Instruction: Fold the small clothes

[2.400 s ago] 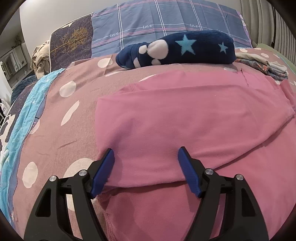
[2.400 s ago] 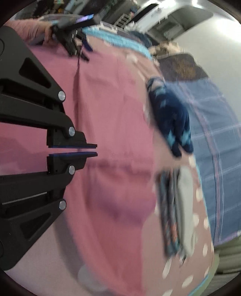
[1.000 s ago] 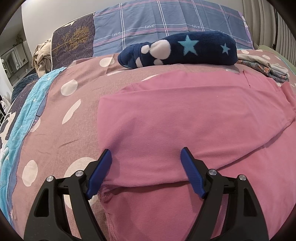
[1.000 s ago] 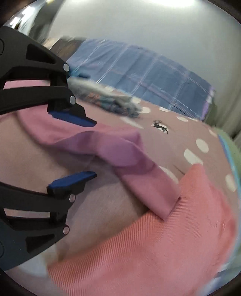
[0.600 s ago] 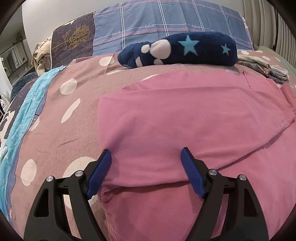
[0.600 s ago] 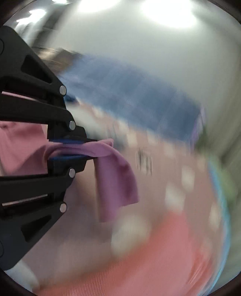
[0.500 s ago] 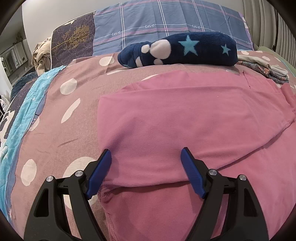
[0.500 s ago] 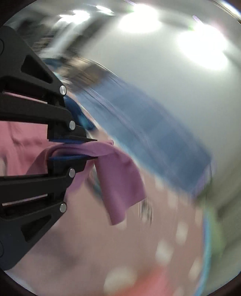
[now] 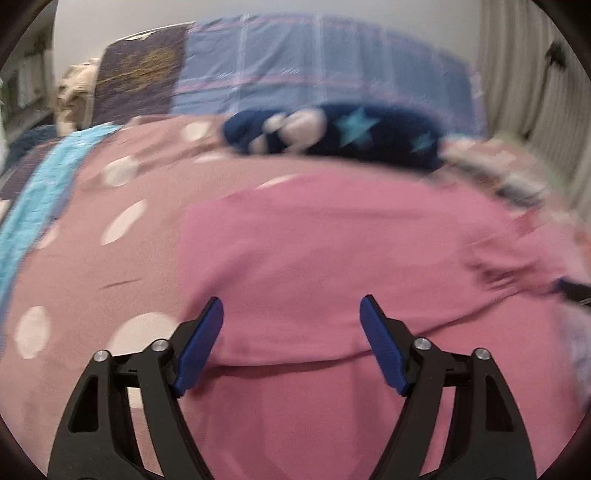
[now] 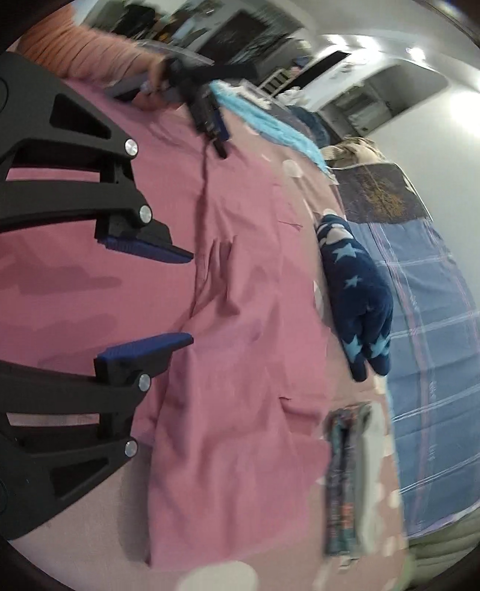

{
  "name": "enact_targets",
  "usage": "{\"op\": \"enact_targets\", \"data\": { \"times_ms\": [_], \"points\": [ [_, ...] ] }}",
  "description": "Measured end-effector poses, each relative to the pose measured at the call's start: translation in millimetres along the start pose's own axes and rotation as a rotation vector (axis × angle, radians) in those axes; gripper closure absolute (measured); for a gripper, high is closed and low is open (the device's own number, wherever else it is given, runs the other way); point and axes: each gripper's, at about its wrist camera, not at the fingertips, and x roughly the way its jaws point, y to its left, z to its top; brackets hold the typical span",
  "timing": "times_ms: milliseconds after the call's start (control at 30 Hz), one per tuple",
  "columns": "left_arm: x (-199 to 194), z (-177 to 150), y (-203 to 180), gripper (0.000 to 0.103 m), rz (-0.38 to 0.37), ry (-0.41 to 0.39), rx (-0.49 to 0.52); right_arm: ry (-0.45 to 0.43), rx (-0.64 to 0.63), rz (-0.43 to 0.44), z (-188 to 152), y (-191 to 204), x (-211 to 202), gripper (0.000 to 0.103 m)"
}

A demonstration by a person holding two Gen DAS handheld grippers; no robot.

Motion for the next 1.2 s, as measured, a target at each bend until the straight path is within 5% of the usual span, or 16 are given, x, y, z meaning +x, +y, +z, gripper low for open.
{"op": "enact_targets", "data": {
  "times_ms": [200, 500, 567, 600, 633, 867, 1000, 1067, 1200],
  "points": [
    [-15, 13, -52, 0.049, -0.15, -0.023, 0.089, 0.003, -0.169, -0.016, 1, 34, 13, 0.062],
    [-2, -1, -52, 0.05, -0.135, 0.014, 0.078, 0.121, -0.281, -0.024, 20, 67, 82, 0.065],
    [-1, -4, -44, 0.05, -0.125, 0.025, 0.059, 0.139, -0.313, -0.095, 18, 69, 96, 0.074],
    [-1, -5, -39, 0.05, -0.126, 0.029, 0.046, 0.142, -0.311, -0.128, 18, 68, 99, 0.091],
    [0, -6, -36, 0.05, -0.13, 0.031, 0.035, 0.13, -0.273, -0.122, 20, 62, 96, 0.097],
    [-5, -4, -32, 0.05, -0.206, 0.019, 0.008, -0.008, 0.068, 0.16, 50, 27, 43, 0.097],
    [-15, -3, -27, 0.048, -0.314, -0.001, -0.048, 0.011, 0.083, 0.376, 47, 44, 31, 0.094],
    [-16, -3, -23, 0.048, -0.353, 0.004, -0.081, 0.058, 0.032, 0.306, 35, 52, 34, 0.073],
    [-14, -7, -24, 0.048, -0.362, 0.029, -0.09, 0.07, -0.062, 0.127, 10, 50, 30, 0.076]
  ]
}}
